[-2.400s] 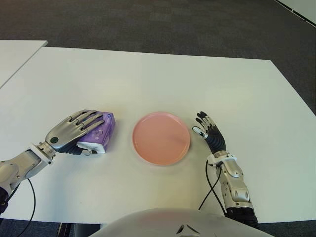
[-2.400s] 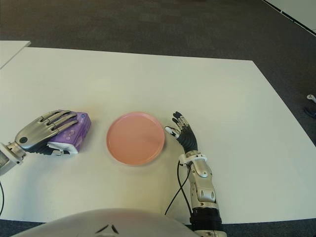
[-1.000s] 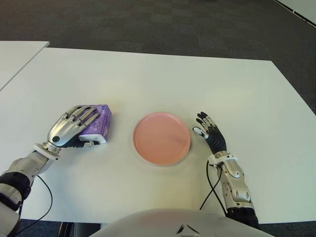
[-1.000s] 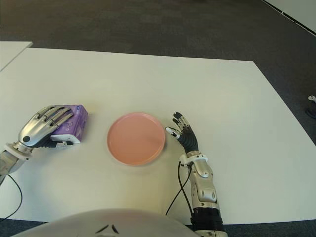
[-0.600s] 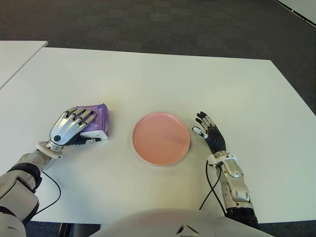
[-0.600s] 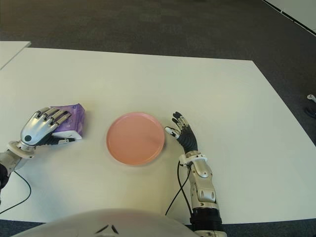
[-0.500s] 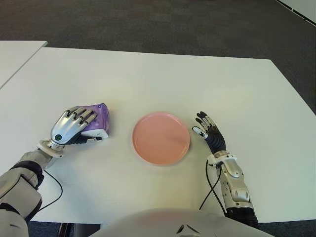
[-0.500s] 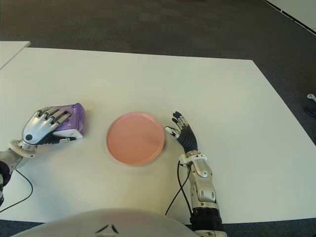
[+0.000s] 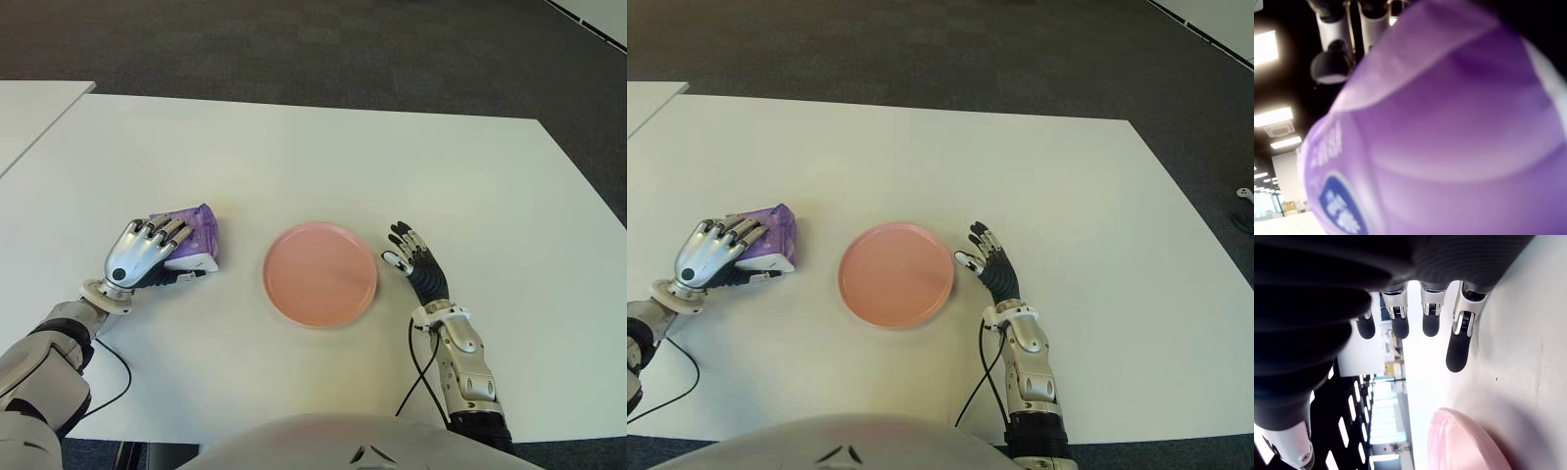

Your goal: Put the tissue paper into the plate.

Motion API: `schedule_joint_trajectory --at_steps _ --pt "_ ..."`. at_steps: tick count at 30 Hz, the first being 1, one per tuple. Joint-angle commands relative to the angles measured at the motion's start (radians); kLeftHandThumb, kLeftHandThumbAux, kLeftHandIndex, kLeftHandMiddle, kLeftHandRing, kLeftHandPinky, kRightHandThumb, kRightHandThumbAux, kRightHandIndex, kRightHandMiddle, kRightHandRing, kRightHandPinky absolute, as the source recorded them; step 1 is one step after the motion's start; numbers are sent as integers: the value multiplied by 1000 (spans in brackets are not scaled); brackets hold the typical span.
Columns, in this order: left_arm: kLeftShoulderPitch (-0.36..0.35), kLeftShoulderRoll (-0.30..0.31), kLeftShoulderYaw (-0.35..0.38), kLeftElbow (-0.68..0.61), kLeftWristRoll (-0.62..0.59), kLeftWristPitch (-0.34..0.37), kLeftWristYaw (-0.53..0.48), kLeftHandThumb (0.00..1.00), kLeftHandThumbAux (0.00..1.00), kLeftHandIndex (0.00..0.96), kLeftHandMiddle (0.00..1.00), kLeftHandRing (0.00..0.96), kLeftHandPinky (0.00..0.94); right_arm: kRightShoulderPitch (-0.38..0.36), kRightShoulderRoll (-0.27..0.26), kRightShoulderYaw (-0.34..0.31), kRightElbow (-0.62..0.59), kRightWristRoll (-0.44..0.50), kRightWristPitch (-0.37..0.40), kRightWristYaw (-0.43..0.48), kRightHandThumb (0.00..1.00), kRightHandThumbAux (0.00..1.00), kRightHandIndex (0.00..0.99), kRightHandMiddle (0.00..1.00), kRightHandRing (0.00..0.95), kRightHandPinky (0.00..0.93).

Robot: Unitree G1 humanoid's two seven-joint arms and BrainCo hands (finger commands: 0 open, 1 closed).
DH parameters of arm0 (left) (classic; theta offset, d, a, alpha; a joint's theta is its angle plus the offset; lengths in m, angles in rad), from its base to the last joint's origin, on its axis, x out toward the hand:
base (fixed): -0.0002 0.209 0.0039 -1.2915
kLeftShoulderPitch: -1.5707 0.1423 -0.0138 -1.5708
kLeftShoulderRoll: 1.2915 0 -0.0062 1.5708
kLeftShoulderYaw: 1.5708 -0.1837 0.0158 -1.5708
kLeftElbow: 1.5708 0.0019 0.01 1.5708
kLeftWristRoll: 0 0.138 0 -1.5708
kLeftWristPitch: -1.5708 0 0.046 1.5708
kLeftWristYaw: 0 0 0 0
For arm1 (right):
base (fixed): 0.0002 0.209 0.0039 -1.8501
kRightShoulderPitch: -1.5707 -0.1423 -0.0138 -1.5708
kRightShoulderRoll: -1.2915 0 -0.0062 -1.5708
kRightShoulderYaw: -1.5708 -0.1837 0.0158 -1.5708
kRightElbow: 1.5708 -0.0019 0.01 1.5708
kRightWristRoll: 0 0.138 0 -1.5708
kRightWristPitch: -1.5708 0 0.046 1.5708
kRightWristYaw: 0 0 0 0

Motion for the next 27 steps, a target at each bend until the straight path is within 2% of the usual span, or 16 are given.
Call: schedule_joint_trajectory --at_steps 1,11,17,20,23,25,27 --pt "33 -32 -46 16 21 -36 -21 736 700 442 855 852 847 37 -3 1 59 -1 40 0 0 686 0 25 2 0" --pt "30 -40 -39 20 -14 -59 -19 735 700 442 850 849 842 39 1 0 53 -1 47 -4 1 704 0 33 10 16" --pt "-6 -23 -20 11 -43 -97 -30 734 700 442 844 842 838 37 2 -1 57 3 46 -2 0 706 0 32 11 17" --pt "-51 10 11 -30 -73 -143 -58 734 700 442 846 844 842 33 2 -2 61 2 45 -3 0 706 0 32 11 12" --pt "-65 28 40 -69 -99 -168 -82 734 700 442 848 845 843 29 2 -2 66 1 44 -3 0 706 0 32 10 12" --pt "-68 49 80 -128 -132 -186 -109 733 699 443 850 846 842 27 2 -2 70 0 43 -4 0 703 0 31 9 7" --pt "-57 86 147 -263 -183 -204 -164 733 699 443 852 847 843 21 1 -2 77 -2 41 -5 0 700 0 29 8 5"
